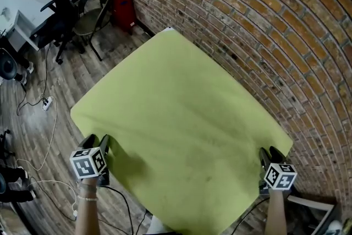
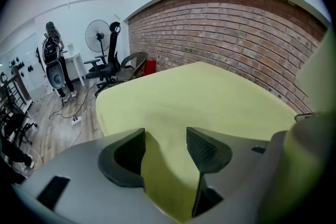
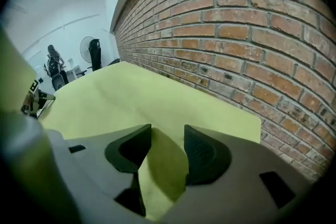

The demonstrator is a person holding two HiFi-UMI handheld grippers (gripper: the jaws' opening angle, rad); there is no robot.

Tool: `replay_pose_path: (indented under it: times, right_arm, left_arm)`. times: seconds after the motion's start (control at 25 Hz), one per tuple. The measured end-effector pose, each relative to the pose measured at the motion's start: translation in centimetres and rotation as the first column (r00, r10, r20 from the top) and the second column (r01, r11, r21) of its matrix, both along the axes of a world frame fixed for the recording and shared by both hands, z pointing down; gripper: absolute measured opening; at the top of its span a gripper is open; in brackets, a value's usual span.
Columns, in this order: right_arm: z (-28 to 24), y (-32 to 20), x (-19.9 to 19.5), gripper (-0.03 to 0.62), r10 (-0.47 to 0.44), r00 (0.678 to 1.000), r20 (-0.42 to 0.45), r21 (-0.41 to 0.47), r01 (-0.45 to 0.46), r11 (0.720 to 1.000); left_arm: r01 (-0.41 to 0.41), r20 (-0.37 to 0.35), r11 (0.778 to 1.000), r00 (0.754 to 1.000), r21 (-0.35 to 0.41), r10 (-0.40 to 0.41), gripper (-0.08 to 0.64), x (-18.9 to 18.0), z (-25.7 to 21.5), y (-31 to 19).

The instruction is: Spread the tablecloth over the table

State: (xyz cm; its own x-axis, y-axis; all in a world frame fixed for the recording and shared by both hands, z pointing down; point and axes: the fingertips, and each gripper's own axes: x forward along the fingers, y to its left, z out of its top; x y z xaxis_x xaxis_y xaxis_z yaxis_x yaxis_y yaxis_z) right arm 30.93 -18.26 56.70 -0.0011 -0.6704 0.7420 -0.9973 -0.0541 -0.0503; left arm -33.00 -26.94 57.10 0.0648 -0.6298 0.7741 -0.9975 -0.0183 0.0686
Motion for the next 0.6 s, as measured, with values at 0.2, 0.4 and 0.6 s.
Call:
replay_pose_path:
  times: [0.2,0.4,0.6]
  right_arm:
    - [-0.1,-1.4,0.7,0.209,0.007,1.000,0.005,0.000,-0.007,1.000]
    - [0.0,-2.8,1.4,0.207,0.015,1.000,0.005,0.003,-0.015,1.000]
    - [0.2,-4.2,2.0,0.209,0.021,1.000,0.004,0.005,-0.021,1.000]
  left_arm:
    - [-0.005,0.000,1.000,1.000,0.013,0.005,0.261,0.6,-0.1,-1.6]
    - [-0.015,-0.006,1.000,1.000,0.016,0.015,0.262,1.0,0.0,-3.1]
    - [-0.028,-0.004,0.999,1.000,0.023,0.028,0.262,1.6,0.0,-4.6]
